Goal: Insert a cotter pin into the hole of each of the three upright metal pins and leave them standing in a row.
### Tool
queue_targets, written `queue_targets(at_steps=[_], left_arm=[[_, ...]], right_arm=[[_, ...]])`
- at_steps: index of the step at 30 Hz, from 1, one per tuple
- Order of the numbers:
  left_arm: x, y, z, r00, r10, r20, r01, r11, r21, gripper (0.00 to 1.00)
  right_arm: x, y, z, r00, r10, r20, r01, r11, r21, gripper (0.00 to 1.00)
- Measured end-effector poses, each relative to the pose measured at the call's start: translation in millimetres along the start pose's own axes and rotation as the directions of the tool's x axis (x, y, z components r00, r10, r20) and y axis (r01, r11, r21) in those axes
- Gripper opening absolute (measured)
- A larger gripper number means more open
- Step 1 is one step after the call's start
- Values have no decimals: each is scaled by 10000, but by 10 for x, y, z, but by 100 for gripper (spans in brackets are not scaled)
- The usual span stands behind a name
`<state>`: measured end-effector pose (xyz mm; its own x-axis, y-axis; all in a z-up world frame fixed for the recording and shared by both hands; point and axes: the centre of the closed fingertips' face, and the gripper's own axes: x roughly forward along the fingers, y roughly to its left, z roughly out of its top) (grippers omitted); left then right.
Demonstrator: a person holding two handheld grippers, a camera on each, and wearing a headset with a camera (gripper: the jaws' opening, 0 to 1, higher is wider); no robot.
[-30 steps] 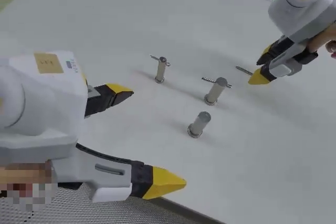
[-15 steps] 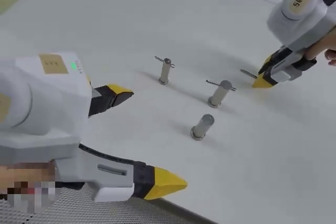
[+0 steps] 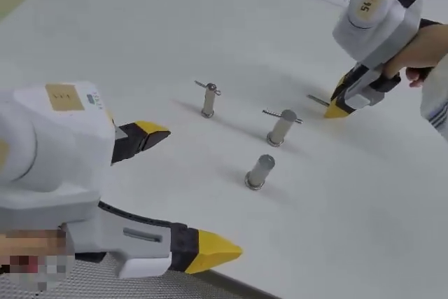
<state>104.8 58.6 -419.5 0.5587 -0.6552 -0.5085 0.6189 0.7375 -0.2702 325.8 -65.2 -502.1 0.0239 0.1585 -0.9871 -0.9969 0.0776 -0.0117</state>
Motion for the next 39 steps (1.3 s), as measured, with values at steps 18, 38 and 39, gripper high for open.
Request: queue_targets(at_steps=[18,38,39], left_arm=[[-5,59,71,9999,100,141,-101,9999,58,96],[-82,110,107,9996,267,79,-268,9995,137,95],[-82,108,115,9996,246,122,-247,9997,80,95]], right_arm=[[-11,-17,15,9999,12,-170,-14,9999,-118,13],[-20,-94,32,9990,-455,31,454,9989,124,0],[-21,-96,29,9991,-420,74,419,9990,132,0]])
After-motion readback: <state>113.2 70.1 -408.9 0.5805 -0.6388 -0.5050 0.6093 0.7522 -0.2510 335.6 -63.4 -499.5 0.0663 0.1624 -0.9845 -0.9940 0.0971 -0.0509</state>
